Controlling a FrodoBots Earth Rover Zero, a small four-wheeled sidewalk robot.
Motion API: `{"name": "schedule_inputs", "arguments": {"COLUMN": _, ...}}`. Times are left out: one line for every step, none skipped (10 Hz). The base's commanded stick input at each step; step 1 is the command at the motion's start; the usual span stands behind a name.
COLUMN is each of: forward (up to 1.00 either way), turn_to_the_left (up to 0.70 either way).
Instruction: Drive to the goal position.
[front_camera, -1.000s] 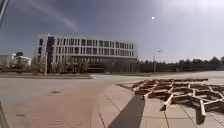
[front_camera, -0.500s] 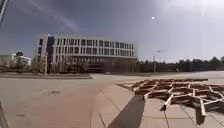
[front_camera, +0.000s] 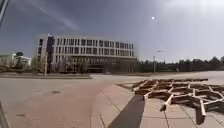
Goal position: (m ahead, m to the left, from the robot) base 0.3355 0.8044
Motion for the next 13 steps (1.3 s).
{"name": "schedule_inputs", "arguments": {"forward": 0.05, "turn_to_the_left": 0.0}}
{"name": "schedule_inputs", "arguments": {"forward": 0.05, "turn_to_the_left": 0.0}}
{"name": "schedule_inputs", "arguments": {"forward": 0.05, "turn_to_the_left": 0.0}}
{"name": "schedule_inputs", "arguments": {"forward": 0.05, "turn_to_the_left": 0.0}}
{"name": "schedule_inputs", "arguments": {"forward": 0.05, "turn_to_the_left": 0.0}}
{"name": "schedule_inputs", "arguments": {"forward": 0.05, "turn_to_the_left": 0.0}}
{"name": "schedule_inputs", "arguments": {"forward": 0.05, "turn_to_the_left": 0.0}}
{"name": "schedule_inputs", "arguments": {"forward": 0.05, "turn_to_the_left": 0.0}}
{"name": "schedule_inputs", "arguments": {"forward": 0.05, "turn_to_the_left": 0.0}}
{"name": "schedule_inputs", "arguments": {"forward": 0.05, "turn_to_the_left": 0.0}}
{"name": "schedule_inputs", "arguments": {"forward": 0.05, "turn_to_the_left": 0.0}}
{"name": "schedule_inputs", "arguments": {"forward": 0.05, "turn_to_the_left": 0.0}}
{"name": "schedule_inputs", "arguments": {"forward": 0.05, "turn_to_the_left": 0.0}}
